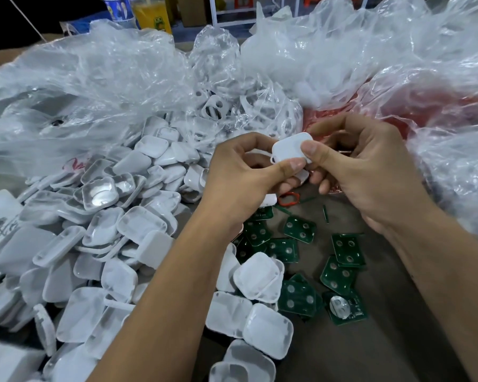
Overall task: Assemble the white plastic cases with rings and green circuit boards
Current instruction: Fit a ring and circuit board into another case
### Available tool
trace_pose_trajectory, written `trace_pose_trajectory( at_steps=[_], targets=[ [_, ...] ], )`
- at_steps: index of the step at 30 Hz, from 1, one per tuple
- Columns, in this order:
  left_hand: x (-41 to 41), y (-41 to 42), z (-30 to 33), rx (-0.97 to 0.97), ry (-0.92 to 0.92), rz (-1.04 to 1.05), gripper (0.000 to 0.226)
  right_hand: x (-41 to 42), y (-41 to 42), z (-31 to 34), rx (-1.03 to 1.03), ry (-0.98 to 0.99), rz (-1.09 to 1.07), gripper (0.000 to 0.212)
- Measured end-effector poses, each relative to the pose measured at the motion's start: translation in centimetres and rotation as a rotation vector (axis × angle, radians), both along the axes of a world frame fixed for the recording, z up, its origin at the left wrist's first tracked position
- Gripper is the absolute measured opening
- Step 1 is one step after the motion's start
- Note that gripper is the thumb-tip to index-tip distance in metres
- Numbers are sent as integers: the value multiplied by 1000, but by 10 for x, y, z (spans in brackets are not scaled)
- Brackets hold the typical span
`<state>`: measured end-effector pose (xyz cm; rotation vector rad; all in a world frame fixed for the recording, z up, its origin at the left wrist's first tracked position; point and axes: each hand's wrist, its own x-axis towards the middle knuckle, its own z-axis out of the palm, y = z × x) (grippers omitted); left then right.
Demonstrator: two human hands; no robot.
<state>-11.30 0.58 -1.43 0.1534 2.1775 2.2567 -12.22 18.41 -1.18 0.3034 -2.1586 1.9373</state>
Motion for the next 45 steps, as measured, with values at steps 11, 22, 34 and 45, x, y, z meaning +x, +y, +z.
trace_pose_trajectory(
  at_steps=[11,22,34,45],
  targets=[
    [-1,-2,1,37,-78,-43,23,0,1,-1,150,67,67,16],
    [-8,-11,3,-89,152,-39,21,0,3,0,322,228,72,15],
    [-9,-16,1,-313,395,12,18,1,3,1,388,415,-94,18],
    [-8,-18,2,-282,347,20,22,1,0,-1,388,474,-65,14]
  ],
)
